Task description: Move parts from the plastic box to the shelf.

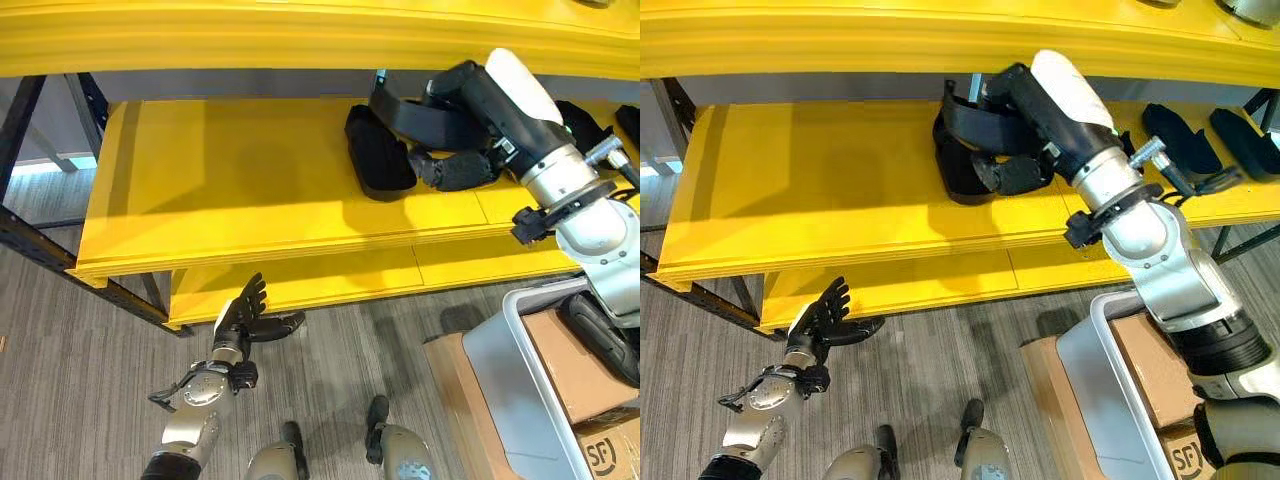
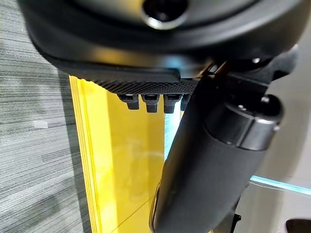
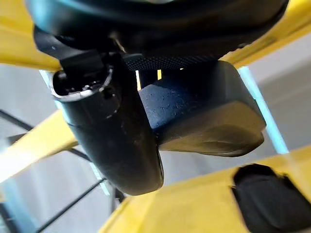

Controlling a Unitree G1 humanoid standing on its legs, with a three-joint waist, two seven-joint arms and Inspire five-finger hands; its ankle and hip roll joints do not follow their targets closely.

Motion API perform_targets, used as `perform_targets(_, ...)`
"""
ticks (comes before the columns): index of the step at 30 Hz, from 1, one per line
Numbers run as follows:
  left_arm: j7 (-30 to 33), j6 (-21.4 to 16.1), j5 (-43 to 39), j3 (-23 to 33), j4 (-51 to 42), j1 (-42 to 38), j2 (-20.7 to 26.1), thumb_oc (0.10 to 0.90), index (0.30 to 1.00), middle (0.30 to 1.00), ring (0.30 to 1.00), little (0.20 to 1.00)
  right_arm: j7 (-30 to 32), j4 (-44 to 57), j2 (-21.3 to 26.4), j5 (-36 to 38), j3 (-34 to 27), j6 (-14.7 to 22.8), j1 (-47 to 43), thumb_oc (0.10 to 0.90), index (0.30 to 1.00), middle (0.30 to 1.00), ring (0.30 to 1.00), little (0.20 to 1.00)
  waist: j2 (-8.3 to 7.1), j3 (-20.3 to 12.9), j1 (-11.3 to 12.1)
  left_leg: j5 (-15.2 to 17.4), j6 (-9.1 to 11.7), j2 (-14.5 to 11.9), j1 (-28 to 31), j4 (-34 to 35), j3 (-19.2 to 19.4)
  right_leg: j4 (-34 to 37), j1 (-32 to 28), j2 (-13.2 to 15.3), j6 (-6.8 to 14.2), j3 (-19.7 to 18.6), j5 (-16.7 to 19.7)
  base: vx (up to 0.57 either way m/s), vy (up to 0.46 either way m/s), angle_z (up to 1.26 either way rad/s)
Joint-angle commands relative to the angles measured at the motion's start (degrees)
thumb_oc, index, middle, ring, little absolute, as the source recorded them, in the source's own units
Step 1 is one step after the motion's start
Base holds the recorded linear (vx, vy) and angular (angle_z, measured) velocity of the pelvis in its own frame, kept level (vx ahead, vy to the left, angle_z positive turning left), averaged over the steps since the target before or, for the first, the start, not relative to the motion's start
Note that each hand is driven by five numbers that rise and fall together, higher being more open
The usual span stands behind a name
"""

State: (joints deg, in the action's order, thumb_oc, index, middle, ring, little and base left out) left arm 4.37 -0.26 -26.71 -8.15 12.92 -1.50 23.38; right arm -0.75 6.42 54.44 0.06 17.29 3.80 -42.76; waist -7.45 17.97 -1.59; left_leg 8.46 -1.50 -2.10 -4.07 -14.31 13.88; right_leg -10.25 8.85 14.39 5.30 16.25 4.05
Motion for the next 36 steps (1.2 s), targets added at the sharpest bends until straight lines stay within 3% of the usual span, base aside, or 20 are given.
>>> perform_targets(1, 0.1, -5.3, -1.3, -1.3, -6.7, -0.4, 1.6, 0.900, 1.000, 1.000, 1.000, 1.000, 5.1, 1.0, -2.2, -0.2, -0.1, 2.9, -11.6, 0.400, 0.300, 0.300, 0.300, 0.300, -1.27, -7.0, 2.2, 5.6, 4.3, -7.0, 1.2, -2.5, -3.6, -0.7, 1.2, 5.5, 5.6, -1.2, 2.2, -0.01, -0.021, 0.04)
perform_targets(7, 0.4, -5.6, -2.1, -2.0, -6.9, -1.0, 2.3, 0.900, 1.000, 1.000, 1.000, 1.000, 5.0, -3.0, -5.7, -0.5, 5.7, 2.0, -19.2, 0.400, 0.300, 0.300, 0.300, 0.300, -0.89, -6.7, 3.2, 4.8, 4.9, -7.3, 1.1, -1.5, -4.2, -1.3, 1.4, 5.5, 5.2, -0.8, 1.2, -0.01, -0.023, 0.12)
perform_targets(13, 0.4, -5.8, -2.2, -3.2, -6.7, -2.2, 3.0, 0.900, 1.000, 1.000, 1.000, 1.000, 5.3, -5.0, -8.1, -0.2, 7.1, 1.6, -21.2, 0.400, 0.300, 0.300, 0.300, 0.300, -0.13, -6.3, 3.4, 4.3, 5.5, -8.1, 0.2, -1.9, -4.9, -4.3, 2.7, 4.8, 4.8, -1.3, -1.2, -0.01, -0.056, 0.06)
perform_targets(18, 0.3, -6.1, -3.4, -4.1, -5.9, -3.3, 2.7, 0.900, 1.000, 1.000, 1.000, 1.000, 6.1, -6.9, -10.5, 0.2, 7.2, 1.8, -20.5, 0.400, 0.300, 0.300, 0.300, 0.300, 0.51, -6.7, 3.5, 3.8, 7.3, -10.3, -0.3, -4.7, -5.5, -6.2, 2.5, 2.4, 2.8, -1.2, -6.3, 0.05, -0.165, 0.12)
perform_targets(19, 0.3, -6.2, -3.7, -4.2, -6.0, -2.9, 2.6, 0.900, 1.000, 1.000, 1.000, 1.000, 6.5, -7.0, -10.9, 0.3, 7.4, 1.8, -20.6, 0.400, 0.300, 0.300, 0.300, 0.300, 0.95, -6.5, 3.9, 2.2, 8.4, -11.2, -2.0, -9.6, -6.0, -5.6, 1.0, 1.2, 1.9, -0.9, -7.4, 0.07, -0.326, 0.08)
perform_targets(20, 0.3, -6.2, -4.6, -4.0, -6.0, -2.4, 2.0, 0.900, 1.000, 1.000, 1.000, 1.000, 7.4, -7.6, -11.1, 1.0, 7.6, 2.2, -20.8, 0.400, 0.300, 0.300, 0.300, 0.300, 1.55, -5.3, 5.3, -6.4, 10.9, -11.7, -6.8, -21.6, -9.5, -2.9, -2.1, -1.1, -1.4, -0.2, -8.8, 0.00, -0.322, 0.00)
perform_targets(21, 0.2, -6.3, -4.5, -4.1, -6.0, -2.7, 1.8, 0.900, 1.000, 1.000, 1.000, 1.000, 7.9, -8.1, -11.0, 1.2, 8.0, 2.2, -22.0, 0.400, 0.300, 0.300, 0.300, 0.300, 1.47, -4.2, 6.2, -9.0, 11.5, -10.3, -9.0, -25.5, -12.6, -1.8, -2.8, -1.4, -2.2, 0.2, -8.8, 0.00, -0.279, -0.02)
perform_targets(22, 0.4, -6.0, -4.7, -3.6, -6.4, -2.2, 1.6, 0.900, 1.000, 1.000, 1.000, 1.000, 8.8, -8.0, -11.3, 1.1, 8.1, 2.2, -22.4, 0.400, 0.300, 0.300, 0.300, 0.300, 1.40, -3.4, 6.9, -9.3, 11.1, -9.4, -11.0, -25.3, -15.6, -1.7, -2.9, -1.3, -2.4, 0.1, -9.5, -0.01, -0.106, -0.16)
perform_targets(23, 0.5, -5.9, -4.7, -3.6, -6.4, -2.1, 1.6, 0.900, 1.000, 1.000, 1.000, 1.000, 8.8, -8.0, -11.4, 1.1, 8.1, 2.1, -22.4, 0.400, 0.300, 0.300, 0.300, 0.300, 1.39, -3.5, 6.9, -9.3, 11.1, -9.4, -11.0, -25.3, -15.7, -1.8, -2.9, -1.3, -2.4, 0.2, -9.6, 0.09, -0.029, -0.29)
perform_targets(25, 0.6, -5.6, -5.1, -2.8, -6.7, -1.2, 1.6, 0.900, 1.000, 1.000, 1.000, 1.000, 8.7, -7.8, -10.9, 1.0, 8.0, 2.0, -22.0, 0.400, 0.300, 0.300, 0.300, 0.300, 1.90, -4.6, 6.4, -10.3, 10.8, -14.6, -10.5, -15.5, -14.6, -2.2, -3.5, -1.5, -1.3, 0.1, -10.9, 0.18, 0.074, -0.27)
perform_targets(26, 0.8, -5.5, -4.9, -2.8, -6.6, -1.2, 1.8, 0.900, 1.000, 1.000, 1.000, 1.000, 8.9, -7.7, -11.0, 1.1, 7.6, 2.1, -21.9, 0.400, 0.300, 0.300, 0.300, 0.300, 2.77, -5.0, 6.1, -11.2, 10.4, -17.6, -11.1, -7.5, -14.5, -2.8, -3.5, -1.4, -0.4, 0.1, -11.5, 0.16, 0.090, 0.16)
perform_targets(27, 0.8, -5.5, -4.8, -2.8, -6.6, -1.1, 1.8, 0.900, 1.000, 1.000, 1.000, 1.000, 8.9, -7.7, -11.0, 1.1, 7.7, 2.1, -21.8, 0.400, 0.300, 0.300, 0.300, 0.300, 2.67, -5.1, 6.2, -11.8, 10.6, -17.8, -10.1, -6.0, -14.0, -3.0, -3.4, -1.5, -0.5, -0.1, -11.7, 0.16, 0.145, 0.34)
perform_targets(28, 1.0, -5.5, -4.6, -3.1, -6.5, -1.2, 1.8, 0.900, 1.000, 1.000, 1.000, 1.000, 9.1, -7.7, -11.2, 1.0, 7.7, 2.0, -21.7, 0.400, 0.300, 0.300, 0.300, 0.300, 3.23, -5.3, 6.2, -14.1, 10.9, -19.8, -9.4, 1.2, -13.4, -3.9, -3.2, -1.3, 0.1, -0.7, -12.1, 0.27, 0.211, 0.11)
perform_targets(29, 1.1, -5.4, -3.9, -3.5, -6.7, -1.1, 1.5, 0.900, 1.000, 1.000, 1.000, 1.000, 9.3, -7.3, -10.9, 0.3, 6.8, 1.7, -20.1, 0.400, 0.300, 0.300, 0.300, 0.300, 4.85, -5.6, 6.1, -18.7, 12.5, -21.6, -9.5, 8.0, -12.3, -6.7, -3.4, -0.1, 1.0, -1.5, -13.1, 0.34, 0.277, -0.10)
perform_targets(30, 0.5, -5.5, -4.0, -3.4, -6.7, -0.7, 1.7, 0.900, 1.000, 1.000, 1.000, 1.000, 8.8, -6.9, -11.2, -0.6, 6.6, 1.4, -19.9, 0.400, 0.300, 0.300, 0.300, 0.300, 5.24, -5.9, 5.8, -16.2, 12.2, -22.0, -8.4, 6.3, -11.4, -7.6, -3.8, 0.3, 1.1, -1.8, -13.7, 0.37, 0.272, -0.29)
perform_targets(32, 0.8, -5.6, -3.8, -3.3, -6.5, -0.6, 2.0, 0.900, 1.000, 1.000, 1.000, 1.000, 8.8, -5.8, -12.4, -1.0, 5.8, 1.8, -18.4, 0.400, 0.300, 0.300, 0.300, 0.300, 5.88, -6.6, 6.5, -13.6, 12.6, -19.5, -7.8, 4.6, -13.0, -6.3, -5.1, 1.5, 1.9, -2.6, -12.8, 0.26, 0.168, -0.37)
perform_targets(36, 0.2, -5.7, -3.5, -3.8, -7.3, -0.9, 3.2, 0.900, 1.000, 1.000, 1.000, 1.000, 8.7, -6.1, -12.7, -2.0, 4.9, 1.4, -17.9, 0.400, 0.300, 0.300, 0.300, 0.300, 5.30, -7.3, 7.1, -9.2, 11.9, -17.3, -8.9, 0.0, -11.1, -1.9, -8.2, 3.9, 3.6, -3.4, -10.7, 0.20, 0.139, -0.53)
